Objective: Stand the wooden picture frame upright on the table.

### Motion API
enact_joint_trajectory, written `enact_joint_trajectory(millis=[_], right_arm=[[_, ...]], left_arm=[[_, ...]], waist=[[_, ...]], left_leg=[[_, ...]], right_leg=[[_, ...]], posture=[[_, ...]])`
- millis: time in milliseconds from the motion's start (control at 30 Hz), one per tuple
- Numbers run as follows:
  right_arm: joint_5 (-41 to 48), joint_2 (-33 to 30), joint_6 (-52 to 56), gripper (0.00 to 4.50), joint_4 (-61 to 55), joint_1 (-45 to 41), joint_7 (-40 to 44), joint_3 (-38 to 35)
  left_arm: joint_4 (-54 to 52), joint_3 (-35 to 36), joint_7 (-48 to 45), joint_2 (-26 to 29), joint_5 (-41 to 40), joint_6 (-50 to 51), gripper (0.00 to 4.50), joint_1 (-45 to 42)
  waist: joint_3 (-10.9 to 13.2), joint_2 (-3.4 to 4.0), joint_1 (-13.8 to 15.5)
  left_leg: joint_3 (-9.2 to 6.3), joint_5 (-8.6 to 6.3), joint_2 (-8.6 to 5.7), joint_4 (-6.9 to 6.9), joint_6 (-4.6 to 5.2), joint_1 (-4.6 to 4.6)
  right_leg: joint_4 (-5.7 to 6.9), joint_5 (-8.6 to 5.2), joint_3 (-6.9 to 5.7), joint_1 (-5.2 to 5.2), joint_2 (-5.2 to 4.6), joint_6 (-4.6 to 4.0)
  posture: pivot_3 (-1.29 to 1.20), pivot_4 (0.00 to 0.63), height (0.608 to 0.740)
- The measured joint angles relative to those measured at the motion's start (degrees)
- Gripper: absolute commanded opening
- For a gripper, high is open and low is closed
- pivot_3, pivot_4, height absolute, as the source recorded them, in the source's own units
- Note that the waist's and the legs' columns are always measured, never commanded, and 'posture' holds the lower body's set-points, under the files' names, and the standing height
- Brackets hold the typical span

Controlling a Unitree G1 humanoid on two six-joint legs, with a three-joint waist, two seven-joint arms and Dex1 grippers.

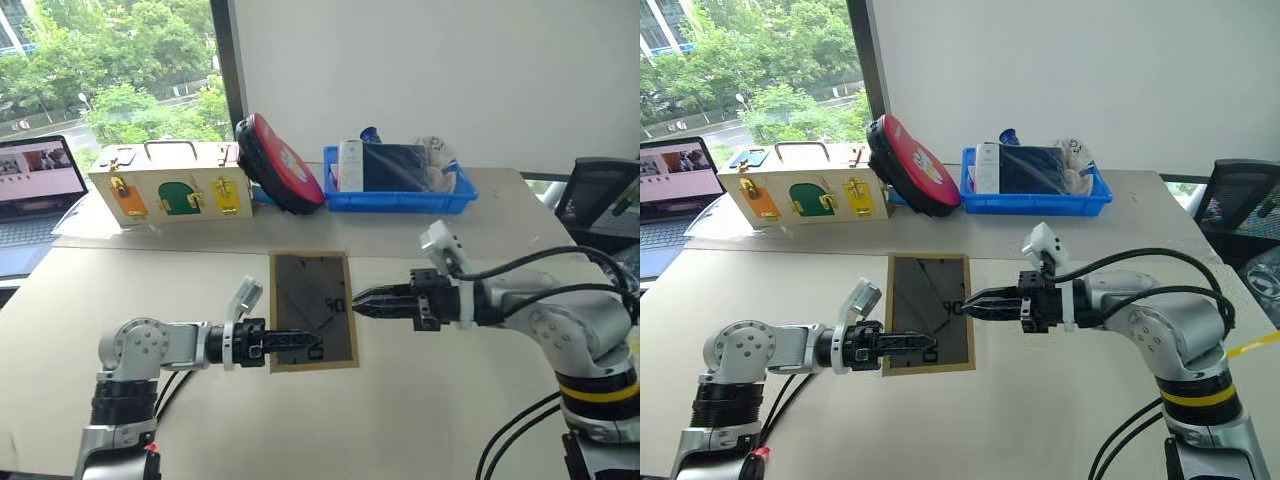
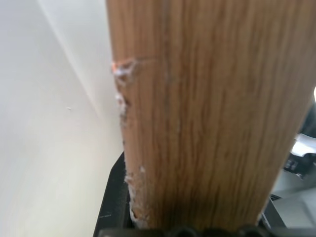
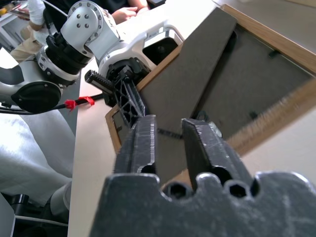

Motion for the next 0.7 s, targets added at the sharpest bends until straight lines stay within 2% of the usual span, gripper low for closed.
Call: enact_joint_trajectory(millis=[133,200,700], right_arm=[[-3.59,1.17,-2.78,3.84,3.77,-2.03,-0.23,3.27],[-4.29,1.43,-3.85,4.44,4.55,-3.02,0.46,4.58],[-5.13,7.84,-4.09,4.44,7.76,-7.08,2.37,8.17]], left_arm=[[0.00,0.22,1.44,-0.09,-0.25,0.63,1.06,-0.24],[0.34,0.75,2.06,-0.09,-0.13,0.42,1.06,-0.40],[0.51,-2.93,1.54,0.64,0.07,-0.45,1.06,-1.57]], waist=[[0.00,0.00,0.13],[0.00,0.00,0.13],[0.00,0.01,0.13]], left_leg=[[0.00,0.01,-0.01,0.02,-0.01,0.00],[0.00,0.01,0.00,0.02,-0.01,0.00],[-0.03,0.02,0.00,0.01,-0.03,0.00]], right_leg=[[0.00,0.01,0.00,0.00,-0.01,0.00],[0.01,0.01,-0.01,0.00,-0.01,0.00],[0.01,0.01,-0.03,0.00,-0.01,-0.01]], posture=[[0.00,0.150,0.735],[0.00,0.150,0.735],[0.00,0.150,0.735]])
